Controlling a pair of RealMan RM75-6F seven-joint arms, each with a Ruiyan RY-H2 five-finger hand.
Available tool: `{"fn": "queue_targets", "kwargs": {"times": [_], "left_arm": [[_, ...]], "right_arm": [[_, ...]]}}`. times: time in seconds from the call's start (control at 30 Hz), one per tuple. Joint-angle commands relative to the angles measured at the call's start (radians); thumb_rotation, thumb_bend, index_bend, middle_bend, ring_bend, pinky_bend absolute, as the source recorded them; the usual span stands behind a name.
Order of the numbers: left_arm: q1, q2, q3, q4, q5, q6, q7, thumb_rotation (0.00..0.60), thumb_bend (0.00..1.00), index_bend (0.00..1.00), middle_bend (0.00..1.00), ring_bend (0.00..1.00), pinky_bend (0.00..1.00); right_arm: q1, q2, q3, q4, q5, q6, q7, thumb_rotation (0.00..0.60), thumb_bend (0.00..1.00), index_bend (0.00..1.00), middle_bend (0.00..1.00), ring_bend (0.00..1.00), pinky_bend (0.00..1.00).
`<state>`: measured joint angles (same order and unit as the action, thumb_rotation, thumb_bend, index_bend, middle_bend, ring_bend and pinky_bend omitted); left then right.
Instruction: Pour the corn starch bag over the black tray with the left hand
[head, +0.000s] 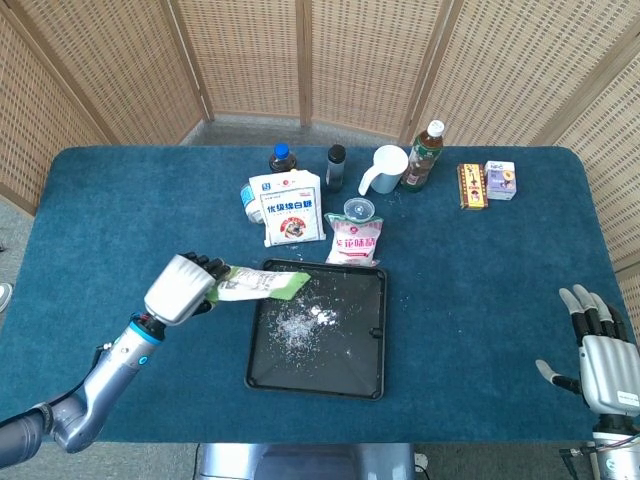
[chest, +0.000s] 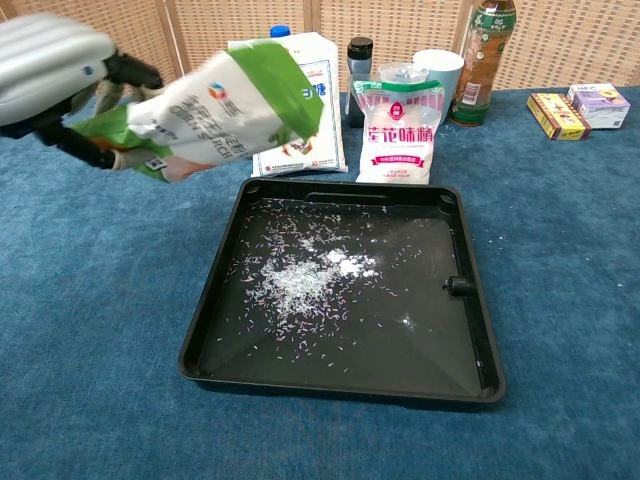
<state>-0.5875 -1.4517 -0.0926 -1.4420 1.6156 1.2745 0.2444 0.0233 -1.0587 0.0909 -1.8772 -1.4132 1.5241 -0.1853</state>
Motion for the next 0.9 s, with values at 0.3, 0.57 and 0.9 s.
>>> {"fn": "queue_targets", "kwargs": {"times": [0.3, 0.57, 0.9], "left_arm": [[0.086, -0.163, 0.032, 0.304, -0.092, 0.026, -0.491, 0.600, 0.39, 0.80, 0.61, 0.66, 0.70], [0.075, -0.249, 0.027, 0.410, -0.097, 0.006, -0.523, 0.600, 0.35, 0.72, 0.50, 0.42, 0.49], [0.076, -0.187, 0.077, 0.354, -0.079, -0.065, -0.598, 0.489, 0.01, 0.08, 0.00, 0.00, 0.08]], "right_arm": [[0.005, -0.009, -0.003, 0.004, 0.006, -0.011, -0.015, 0.600, 0.04, 0.04, 0.04, 0.04, 0.06], [0.007, -0.015, -0.003, 0.006, 0.013, -0.016, -0.022, 0.600, 0.04, 0.04, 0.04, 0.04, 0.06], [0.009, -0.017, -0.005, 0.006, 0.008, -0.017, -0.030, 0.600, 0.04, 0.04, 0.04, 0.04, 0.06]]}}
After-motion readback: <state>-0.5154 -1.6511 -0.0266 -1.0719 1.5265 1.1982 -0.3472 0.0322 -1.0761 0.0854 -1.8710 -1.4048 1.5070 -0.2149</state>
